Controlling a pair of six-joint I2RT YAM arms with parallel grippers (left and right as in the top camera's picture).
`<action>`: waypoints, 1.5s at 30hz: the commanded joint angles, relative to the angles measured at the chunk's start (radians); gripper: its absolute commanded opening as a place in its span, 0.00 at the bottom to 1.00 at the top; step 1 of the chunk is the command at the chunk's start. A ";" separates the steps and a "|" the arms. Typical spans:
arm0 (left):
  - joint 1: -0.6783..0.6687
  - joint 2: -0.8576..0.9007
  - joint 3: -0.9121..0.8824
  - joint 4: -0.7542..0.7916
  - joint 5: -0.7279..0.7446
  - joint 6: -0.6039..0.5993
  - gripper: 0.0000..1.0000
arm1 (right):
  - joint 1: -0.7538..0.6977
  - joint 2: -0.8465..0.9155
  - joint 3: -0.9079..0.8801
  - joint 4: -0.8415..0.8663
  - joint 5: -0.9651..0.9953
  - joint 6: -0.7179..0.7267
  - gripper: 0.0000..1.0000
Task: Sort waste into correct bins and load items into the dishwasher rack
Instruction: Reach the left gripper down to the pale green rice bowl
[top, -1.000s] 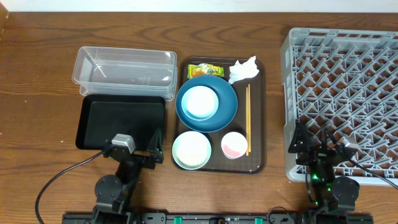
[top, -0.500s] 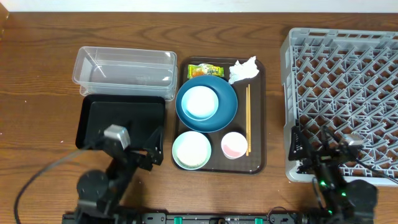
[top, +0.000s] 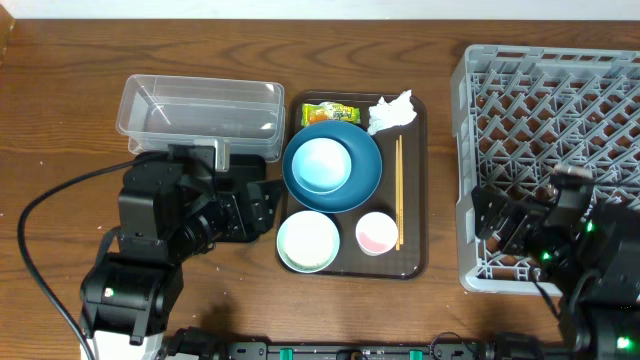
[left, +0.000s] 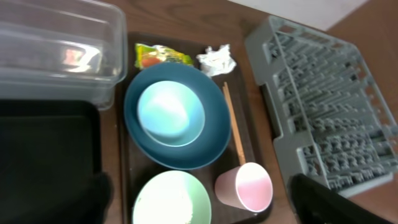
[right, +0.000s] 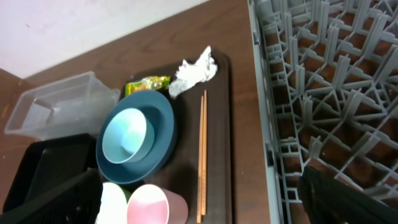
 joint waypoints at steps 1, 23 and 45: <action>0.003 0.007 0.019 -0.009 0.117 -0.002 0.98 | -0.004 0.044 0.069 -0.035 -0.015 -0.040 0.99; 0.002 0.040 0.300 -0.374 -0.156 0.046 0.98 | -0.004 0.238 0.372 -0.225 -0.032 -0.155 0.99; -0.281 0.043 -0.027 -0.355 -0.218 0.061 0.82 | -0.004 0.244 0.371 -0.218 -0.057 -0.117 0.99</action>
